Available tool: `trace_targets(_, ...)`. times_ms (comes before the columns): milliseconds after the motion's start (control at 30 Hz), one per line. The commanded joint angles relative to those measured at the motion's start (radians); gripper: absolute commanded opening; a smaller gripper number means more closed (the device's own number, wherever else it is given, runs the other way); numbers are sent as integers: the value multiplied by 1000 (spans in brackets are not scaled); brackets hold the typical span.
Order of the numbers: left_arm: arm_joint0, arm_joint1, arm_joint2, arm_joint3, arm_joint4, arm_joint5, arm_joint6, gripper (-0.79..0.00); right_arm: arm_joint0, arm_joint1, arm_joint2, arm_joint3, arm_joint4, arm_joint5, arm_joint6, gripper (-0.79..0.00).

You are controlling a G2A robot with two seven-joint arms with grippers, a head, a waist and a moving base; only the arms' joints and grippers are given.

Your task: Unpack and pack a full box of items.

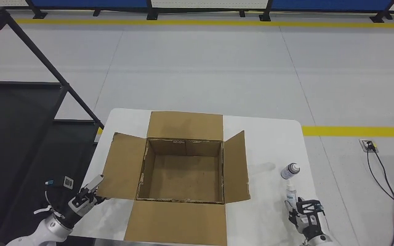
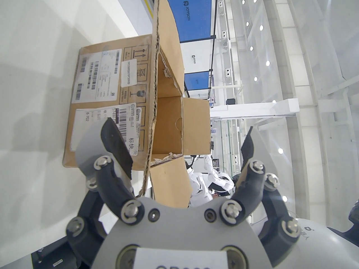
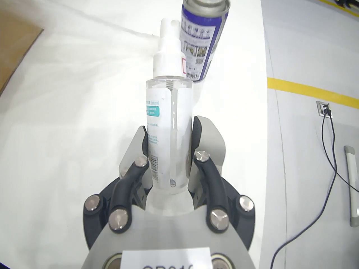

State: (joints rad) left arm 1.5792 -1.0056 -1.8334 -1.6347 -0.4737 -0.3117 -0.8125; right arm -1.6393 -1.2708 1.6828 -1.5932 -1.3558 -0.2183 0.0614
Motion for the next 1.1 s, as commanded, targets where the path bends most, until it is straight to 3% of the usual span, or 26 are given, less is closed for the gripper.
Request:
trace_targets(0,-1,0,0,-2,-1,1,-1,0,10,0,-3,1,7,6,19,-785)
trace_targets(167,-1,0,0,-2,3,2,-4,0,29,3,4,11,24,-8,55,-785)
trace_targets(267,-2,0,0,0,1,2,-4,0,35,5,3,13,24,-12,73,-594)
trace_targets(400,-4,0,0,2,1,4,-6,0,39,7,2,17,18,-11,90,-523)
trace_targets(633,-6,0,2,-3,8,8,-6,0,40,10,0,16,14,-4,102,-502)
trace_targets(900,-3,0,-1,-12,16,13,-2,0,41,12,0,20,21,7,95,-422)
trace_targets(1067,-1,0,-1,-15,19,18,7,0,30,13,6,13,34,5,44,-403)
